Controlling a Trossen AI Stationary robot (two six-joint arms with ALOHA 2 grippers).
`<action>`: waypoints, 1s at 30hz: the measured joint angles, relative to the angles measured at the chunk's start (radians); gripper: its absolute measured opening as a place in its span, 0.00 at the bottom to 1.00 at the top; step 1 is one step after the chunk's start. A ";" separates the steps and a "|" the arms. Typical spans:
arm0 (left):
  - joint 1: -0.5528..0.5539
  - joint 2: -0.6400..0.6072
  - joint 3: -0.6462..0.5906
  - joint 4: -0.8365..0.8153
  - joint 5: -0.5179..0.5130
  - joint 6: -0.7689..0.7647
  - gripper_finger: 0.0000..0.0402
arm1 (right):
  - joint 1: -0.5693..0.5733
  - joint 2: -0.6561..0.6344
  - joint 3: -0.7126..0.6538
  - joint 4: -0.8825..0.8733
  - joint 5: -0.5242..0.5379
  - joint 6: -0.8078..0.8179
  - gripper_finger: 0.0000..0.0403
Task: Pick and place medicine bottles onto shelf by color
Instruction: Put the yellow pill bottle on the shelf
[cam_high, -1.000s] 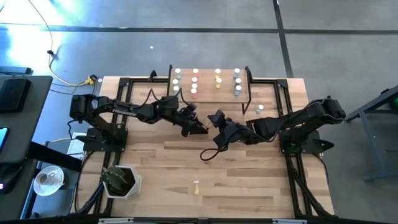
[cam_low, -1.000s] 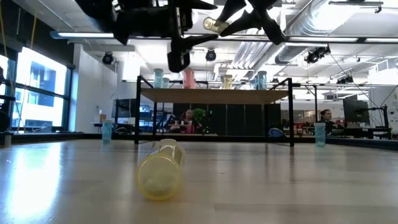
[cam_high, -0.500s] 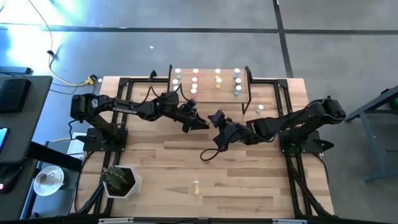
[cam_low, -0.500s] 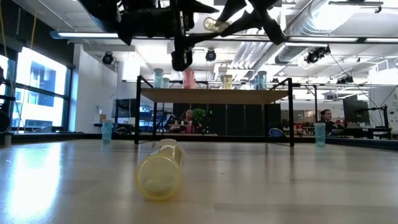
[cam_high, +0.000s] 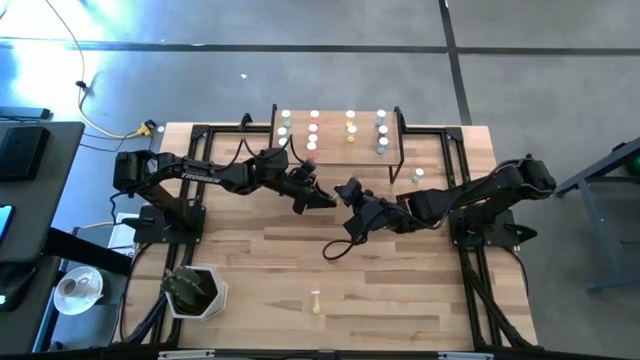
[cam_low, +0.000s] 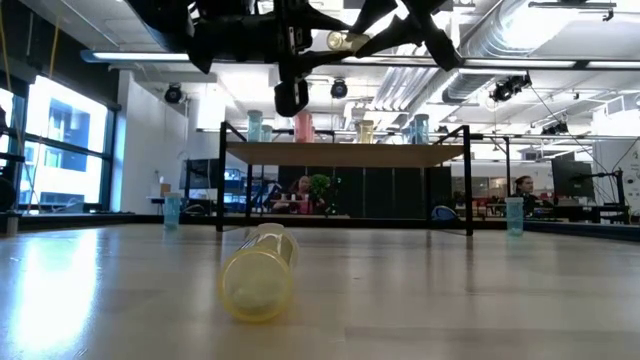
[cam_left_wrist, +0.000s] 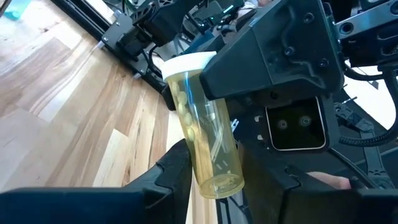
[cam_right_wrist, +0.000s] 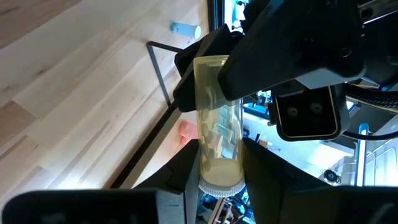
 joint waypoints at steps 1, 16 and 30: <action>0.000 0.000 0.000 0.000 0.000 -0.002 0.27 | 0.000 0.000 0.000 0.000 0.000 0.000 0.23; 0.000 0.000 0.000 0.015 -0.009 -0.018 0.27 | 0.000 0.000 0.002 0.009 -0.015 0.123 0.43; 0.071 0.000 0.001 0.021 -0.004 0.060 0.27 | 0.000 -0.056 0.000 0.040 0.027 0.233 0.47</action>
